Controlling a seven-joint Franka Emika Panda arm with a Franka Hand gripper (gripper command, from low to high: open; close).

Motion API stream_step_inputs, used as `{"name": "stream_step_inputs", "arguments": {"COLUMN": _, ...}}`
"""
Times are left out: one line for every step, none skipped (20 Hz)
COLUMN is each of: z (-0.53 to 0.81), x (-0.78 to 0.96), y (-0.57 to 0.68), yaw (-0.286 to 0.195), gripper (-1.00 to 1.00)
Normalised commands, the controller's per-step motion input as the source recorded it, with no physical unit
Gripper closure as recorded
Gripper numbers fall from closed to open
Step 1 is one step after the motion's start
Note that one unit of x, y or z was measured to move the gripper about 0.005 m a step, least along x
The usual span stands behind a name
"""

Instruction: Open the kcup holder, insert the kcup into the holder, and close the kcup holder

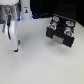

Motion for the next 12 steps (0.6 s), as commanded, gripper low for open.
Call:
{"name": "stream_step_inputs", "arguments": {"z": -0.04, "x": -0.07, "y": -0.02, "yaw": -0.044, "gripper": -1.00}}
{"name": "stream_step_inputs", "arguments": {"z": -0.06, "x": -0.07, "y": -0.01, "yaw": -0.055, "gripper": -1.00}}
{"name": "stream_step_inputs", "arguments": {"z": -0.13, "x": -0.15, "y": 0.02, "yaw": -0.075, "gripper": -1.00}}
{"name": "stream_step_inputs", "arguments": {"z": -0.19, "x": -0.18, "y": 0.03, "yaw": -0.133, "gripper": -1.00}}
{"name": "stream_step_inputs", "arguments": {"z": -0.21, "x": -0.19, "y": -0.05, "yaw": -0.139, "gripper": -1.00}}
{"name": "stream_step_inputs", "arguments": {"z": -0.18, "x": -0.11, "y": -0.05, "yaw": -0.105, "gripper": -1.00}}
{"name": "stream_step_inputs", "arguments": {"z": 0.00, "x": -0.08, "y": 0.11, "yaw": 0.000, "gripper": -1.00}}
{"name": "stream_step_inputs", "arguments": {"z": 0.00, "x": -0.16, "y": 0.21, "yaw": 0.000, "gripper": -1.00}}
{"name": "stream_step_inputs", "arguments": {"z": 0.03, "x": -0.33, "y": 0.26, "yaw": 0.000, "gripper": -1.00}}
{"name": "stream_step_inputs", "arguments": {"z": 0.06, "x": -0.44, "y": 0.21, "yaw": -0.023, "gripper": -1.00}}
{"name": "stream_step_inputs", "arguments": {"z": 0.05, "x": -0.48, "y": 0.15, "yaw": -0.038, "gripper": -1.00}}
{"name": "stream_step_inputs", "arguments": {"z": 0.00, "x": -0.47, "y": 0.06, "yaw": -0.060, "gripper": -1.00}}
